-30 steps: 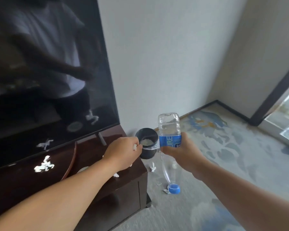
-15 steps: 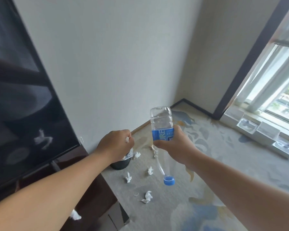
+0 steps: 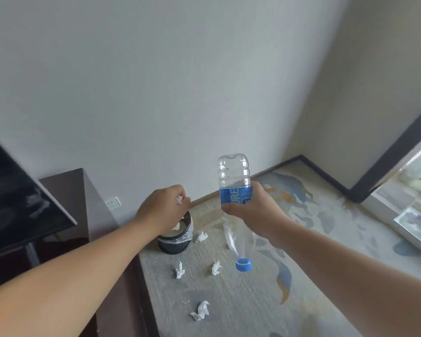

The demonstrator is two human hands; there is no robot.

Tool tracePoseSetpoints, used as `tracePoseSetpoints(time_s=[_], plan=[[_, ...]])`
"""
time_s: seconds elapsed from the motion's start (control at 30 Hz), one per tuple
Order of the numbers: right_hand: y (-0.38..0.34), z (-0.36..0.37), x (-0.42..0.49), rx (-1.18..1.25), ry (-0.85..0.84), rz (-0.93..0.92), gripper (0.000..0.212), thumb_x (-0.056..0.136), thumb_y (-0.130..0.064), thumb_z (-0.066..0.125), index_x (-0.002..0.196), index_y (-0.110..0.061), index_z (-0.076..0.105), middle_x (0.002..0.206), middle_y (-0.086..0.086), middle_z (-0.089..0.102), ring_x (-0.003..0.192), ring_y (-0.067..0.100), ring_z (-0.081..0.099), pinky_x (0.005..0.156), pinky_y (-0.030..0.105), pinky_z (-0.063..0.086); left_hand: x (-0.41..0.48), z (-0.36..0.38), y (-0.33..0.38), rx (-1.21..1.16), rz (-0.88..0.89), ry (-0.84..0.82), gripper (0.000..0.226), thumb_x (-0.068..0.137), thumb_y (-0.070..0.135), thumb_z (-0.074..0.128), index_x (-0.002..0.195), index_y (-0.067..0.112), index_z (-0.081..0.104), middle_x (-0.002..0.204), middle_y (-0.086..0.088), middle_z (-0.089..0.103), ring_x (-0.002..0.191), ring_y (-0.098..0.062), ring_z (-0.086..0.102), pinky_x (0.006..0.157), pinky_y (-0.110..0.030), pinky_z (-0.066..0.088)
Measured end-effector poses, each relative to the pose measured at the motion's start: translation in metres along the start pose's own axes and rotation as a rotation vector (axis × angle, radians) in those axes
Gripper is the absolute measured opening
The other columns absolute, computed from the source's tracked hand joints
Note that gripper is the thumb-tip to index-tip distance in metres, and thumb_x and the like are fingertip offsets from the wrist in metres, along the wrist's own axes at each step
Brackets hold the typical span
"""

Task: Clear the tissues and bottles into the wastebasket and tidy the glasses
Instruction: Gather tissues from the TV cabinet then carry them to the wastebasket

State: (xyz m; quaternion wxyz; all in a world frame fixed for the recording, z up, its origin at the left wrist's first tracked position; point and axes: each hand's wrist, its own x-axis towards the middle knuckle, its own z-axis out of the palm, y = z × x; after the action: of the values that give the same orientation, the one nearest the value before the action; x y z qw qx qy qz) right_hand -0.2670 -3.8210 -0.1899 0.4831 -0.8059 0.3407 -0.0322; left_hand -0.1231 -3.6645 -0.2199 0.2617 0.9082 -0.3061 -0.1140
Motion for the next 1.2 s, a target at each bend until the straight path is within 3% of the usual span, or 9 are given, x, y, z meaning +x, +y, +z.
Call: tracePoseSetpoints(time_s=[0.13, 0.3, 0.43, 0.67, 1.03, 1.2], plan=[[0.009, -0.031, 0.042, 0.002, -0.06, -0.018, 0.054, 0.078, -0.039, 0.075, 0.12, -0.023, 0.045, 0.1, -0.005, 0.059, 0.086, 0.01, 0.059, 0.065, 0.024, 0.046, 0.02, 0.015, 0.016, 0.012, -0.066, 0.022, 0.015, 0.09, 0.032, 0.05, 0.082, 0.021, 0.056, 0.082, 0.001, 0.065, 0.079, -0.022, 0.06, 0.071, -0.034, 0.05], [0.01, -0.02, 0.091, -0.001, -0.145, -0.051, 0.051, 0.079, -0.038, 0.074, 0.118, -0.023, 0.046, 0.101, -0.002, 0.059, 0.083, 0.012, 0.06, 0.06, 0.022, 0.044, 0.044, 0.021, 0.006, -0.004, -0.157, 0.069, 0.016, 0.09, 0.03, 0.051, 0.075, 0.024, 0.051, 0.077, 0.003, 0.061, 0.074, -0.021, 0.057, 0.064, -0.03, 0.044], [0.004, 0.01, 0.13, -0.054, -0.197, -0.063, 0.056, 0.073, -0.041, 0.076, 0.118, -0.024, 0.046, 0.111, 0.0, 0.055, 0.087, 0.014, 0.06, 0.066, 0.025, 0.049, 0.069, 0.021, -0.018, -0.019, -0.192, 0.113, 0.02, 0.089, 0.026, 0.051, 0.07, 0.024, 0.045, 0.08, 0.005, 0.053, 0.072, -0.016, 0.051, 0.056, -0.026, 0.035], [-0.019, 0.045, 0.205, -0.094, -0.241, -0.086, 0.056, 0.072, -0.042, 0.075, 0.117, -0.027, 0.045, 0.11, -0.001, 0.054, 0.091, 0.013, 0.059, 0.072, 0.027, 0.052, 0.136, 0.019, -0.07, -0.165, -0.366, 0.141, 0.014, 0.089, 0.022, 0.044, 0.08, 0.018, 0.054, 0.081, 0.002, 0.06, 0.072, -0.015, 0.052, 0.057, -0.028, 0.034], [-0.007, 0.088, 0.324, -0.145, -0.401, -0.077, 0.056, 0.071, -0.043, 0.075, 0.116, -0.031, 0.045, 0.11, -0.007, 0.051, 0.091, 0.011, 0.06, 0.082, 0.036, 0.056, 0.221, 0.053, -0.116, -0.209, -0.542, 0.206, 0.008, 0.091, 0.017, 0.043, 0.088, 0.011, 0.047, 0.064, 0.005, 0.053, 0.055, -0.004, 0.048, 0.05, -0.028, 0.031], [0.017, 0.113, 0.391, -0.136, -0.51, -0.1, 0.056, 0.068, -0.04, 0.074, 0.115, -0.033, 0.044, 0.112, -0.006, 0.054, 0.094, 0.01, 0.061, 0.083, 0.036, 0.056, 0.259, 0.101, -0.144, -0.208, -0.588, 0.269, 0.009, 0.094, 0.019, 0.043, 0.087, 0.014, 0.039, 0.076, 0.002, 0.05, 0.071, -0.024, 0.049, 0.059, -0.035, 0.034]])
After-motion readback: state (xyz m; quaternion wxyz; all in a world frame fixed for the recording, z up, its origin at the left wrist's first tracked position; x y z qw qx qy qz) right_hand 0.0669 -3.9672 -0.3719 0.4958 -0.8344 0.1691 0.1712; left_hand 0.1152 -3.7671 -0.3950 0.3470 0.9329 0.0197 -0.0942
